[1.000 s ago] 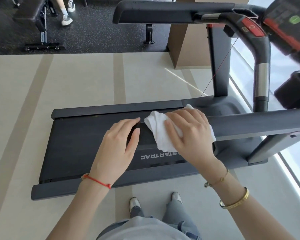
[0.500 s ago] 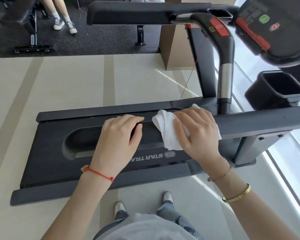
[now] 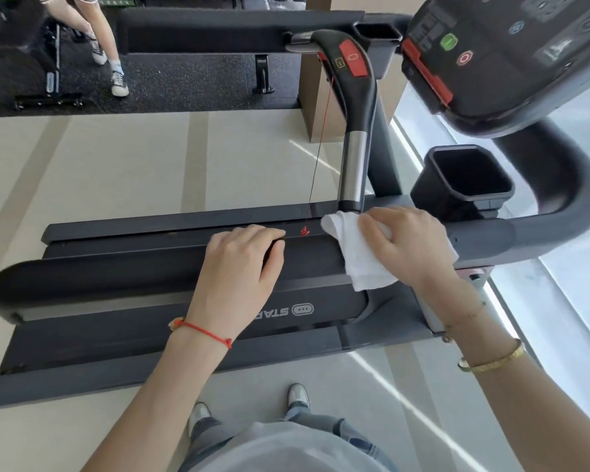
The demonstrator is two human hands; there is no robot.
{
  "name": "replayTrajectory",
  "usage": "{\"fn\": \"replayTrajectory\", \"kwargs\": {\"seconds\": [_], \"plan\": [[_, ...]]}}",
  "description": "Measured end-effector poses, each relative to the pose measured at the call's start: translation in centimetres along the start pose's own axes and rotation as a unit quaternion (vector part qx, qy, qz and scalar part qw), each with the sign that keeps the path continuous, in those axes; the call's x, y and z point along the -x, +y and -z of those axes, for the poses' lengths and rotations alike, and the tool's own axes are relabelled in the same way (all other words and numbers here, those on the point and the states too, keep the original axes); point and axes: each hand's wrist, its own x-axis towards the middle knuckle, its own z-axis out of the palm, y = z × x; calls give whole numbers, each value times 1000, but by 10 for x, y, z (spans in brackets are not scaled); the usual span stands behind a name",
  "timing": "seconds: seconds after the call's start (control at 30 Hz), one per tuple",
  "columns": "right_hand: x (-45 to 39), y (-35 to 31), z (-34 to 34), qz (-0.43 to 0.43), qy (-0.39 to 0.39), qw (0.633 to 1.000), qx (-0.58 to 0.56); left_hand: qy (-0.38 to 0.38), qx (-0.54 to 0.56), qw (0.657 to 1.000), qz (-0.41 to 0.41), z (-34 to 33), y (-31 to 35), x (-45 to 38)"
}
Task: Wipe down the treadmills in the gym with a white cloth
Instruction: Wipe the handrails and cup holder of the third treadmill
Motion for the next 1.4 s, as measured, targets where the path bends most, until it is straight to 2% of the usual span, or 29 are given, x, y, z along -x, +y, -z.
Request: {"fn": "replayTrajectory", "kwargs": {"seconds": [0.1,0.2,0.3,0.33,0.4,0.5,0.63,0.77,0.83,0.9,0.97,1.0,1.1,1.23,1.4], "plan": [[-6,-3,0,25,-6,1000,5,9,-15,1000,13,-7,13,-2],[16,3,-2,108,47,993,-23,20,-31,999,23,-13,22,-3],[32,27,1,189,67,980,-13,34,-41,998,28,-17,26,-3],[32,36,3,186,77,980,-11,40,-42,998,31,-18,26,-3],[26,45,7,126,98,987,-21,52,-45,997,32,-20,25,-2],[14,28,3,55,107,992,-26,63,-55,996,26,-23,24,-3],[21,-9,-19,139,132,981,-28,72,-63,995,23,-23,23,-3],[23,11,-16,219,114,969,-21,66,-55,996,23,-22,22,-4],[24,27,-6,183,119,976,-23,65,-51,996,22,-22,22,-4],[21,31,3,96,120,988,-30,65,-51,996,22,-22,22,-4],[8,20,3,15,83,996,-23,60,-50,997,24,-21,22,-4],[2,11,-1,3,62,998,-11,55,-49,997,26,-21,22,-4],[3,-21,-15,37,75,997,1,43,-52,997,28,-21,22,-4],[20,-20,-25,107,173,978,-45,49,-58,997,25,-22,21,-3],[25,0,-27,175,173,969,-35,35,-47,998,28,-20,23,-4]]}}
